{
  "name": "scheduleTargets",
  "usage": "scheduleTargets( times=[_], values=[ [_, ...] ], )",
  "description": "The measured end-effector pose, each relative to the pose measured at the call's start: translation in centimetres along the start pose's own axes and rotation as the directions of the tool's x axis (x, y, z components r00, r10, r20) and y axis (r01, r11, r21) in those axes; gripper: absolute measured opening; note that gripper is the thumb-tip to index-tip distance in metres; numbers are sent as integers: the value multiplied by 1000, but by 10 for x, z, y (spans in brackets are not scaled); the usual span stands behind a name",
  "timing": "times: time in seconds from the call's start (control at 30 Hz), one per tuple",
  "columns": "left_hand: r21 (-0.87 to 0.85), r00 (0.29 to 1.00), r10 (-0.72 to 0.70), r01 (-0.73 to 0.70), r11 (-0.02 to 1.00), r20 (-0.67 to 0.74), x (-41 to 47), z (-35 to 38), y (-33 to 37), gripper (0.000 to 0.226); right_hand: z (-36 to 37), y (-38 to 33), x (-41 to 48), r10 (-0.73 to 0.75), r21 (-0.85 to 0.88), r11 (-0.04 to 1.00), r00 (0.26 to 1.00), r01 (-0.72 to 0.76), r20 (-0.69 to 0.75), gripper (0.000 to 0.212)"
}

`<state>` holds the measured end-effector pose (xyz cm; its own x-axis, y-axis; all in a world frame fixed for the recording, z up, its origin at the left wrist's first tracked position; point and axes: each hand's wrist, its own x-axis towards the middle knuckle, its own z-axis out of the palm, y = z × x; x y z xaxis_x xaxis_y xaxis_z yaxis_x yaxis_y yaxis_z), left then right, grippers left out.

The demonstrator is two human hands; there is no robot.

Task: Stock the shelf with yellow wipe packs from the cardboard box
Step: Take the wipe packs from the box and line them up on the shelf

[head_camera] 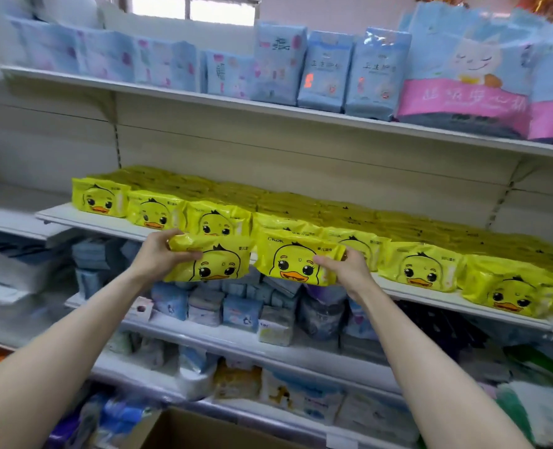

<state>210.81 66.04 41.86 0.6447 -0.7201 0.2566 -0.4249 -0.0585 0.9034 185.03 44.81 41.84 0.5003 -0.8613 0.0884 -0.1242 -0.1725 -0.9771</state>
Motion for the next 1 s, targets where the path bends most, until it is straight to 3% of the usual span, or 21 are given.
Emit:
scheduleTargets(
  times=[0.07, 0.17, 0.23, 0.4, 0.53, 0.7, 0.9, 1.0],
  values=[
    [7, 1000, -15, 15, 1000, 2, 12, -33, -15, 35, 44, -8, 9, 15, 38, 999, 1000, -15, 13, 25],
    [24, 1000, -31, 31, 999, -1, 30, -82, -32, 31, 101, -21, 23, 11, 30, 999, 1000, -11, 1, 54],
    [20, 1000, -29, 29, 999, -10, 42, -113, -45, 27, 134, -29, 32, -19, 11, 1000, 1000, 19, -18, 43],
    [42, 999, -29, 29, 999, 13, 66, -156, -76, 22, 186, -34, 52, -21, -36, 999, 996, 18, -89, 46],
    [9, 997, -53, 52, 999, 52, 83, -166, -94, 26, 211, -35, 67, -47, -117, 993, 987, 29, -153, 58],
    [-15, 991, -64, 66, 998, 121, 97, -157, -102, 24, 228, -26, 80, -65, -234, 972, 954, -6, -293, 44],
    [-67, 984, -62, 74, 995, 169, 106, -148, -103, 24, 237, -24, 80, -118, -318, 948, 939, 10, -322, 60],
    [-63, 979, -75, 88, 994, 191, 109, -146, -103, 31, 239, -26, 80, -152, -363, 932, 921, 12, -358, 55]
  ],
)
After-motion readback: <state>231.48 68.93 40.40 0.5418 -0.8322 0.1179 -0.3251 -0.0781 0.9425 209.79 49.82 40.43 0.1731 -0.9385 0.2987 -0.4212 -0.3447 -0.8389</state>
